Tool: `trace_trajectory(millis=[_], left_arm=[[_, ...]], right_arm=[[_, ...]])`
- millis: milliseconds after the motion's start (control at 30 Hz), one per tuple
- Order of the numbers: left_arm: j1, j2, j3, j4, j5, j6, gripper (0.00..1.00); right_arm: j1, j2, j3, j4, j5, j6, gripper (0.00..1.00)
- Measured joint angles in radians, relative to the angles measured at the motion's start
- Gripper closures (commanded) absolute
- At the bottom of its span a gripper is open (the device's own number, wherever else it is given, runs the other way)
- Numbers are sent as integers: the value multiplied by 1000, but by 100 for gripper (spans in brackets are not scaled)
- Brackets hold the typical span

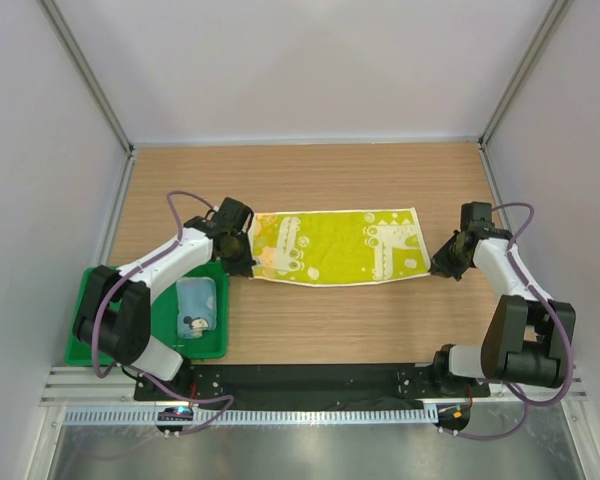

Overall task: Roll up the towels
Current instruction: Fold the towel

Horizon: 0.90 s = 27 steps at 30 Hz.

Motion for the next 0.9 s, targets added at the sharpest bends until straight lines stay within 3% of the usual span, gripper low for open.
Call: trace_trajectory(millis=[333,500,900], left_arm=[[0,0,24,-99,-2,-23,100],[0,6,114,-167,-24,-27,100],[7,165,373,-260,-47,-24,100]], right_arm=[[0,-90,10,-76,-9,-2,99],[0,-80,68,-100,-15,-9,99],[0,125,258,-80,-64,-25,99]])
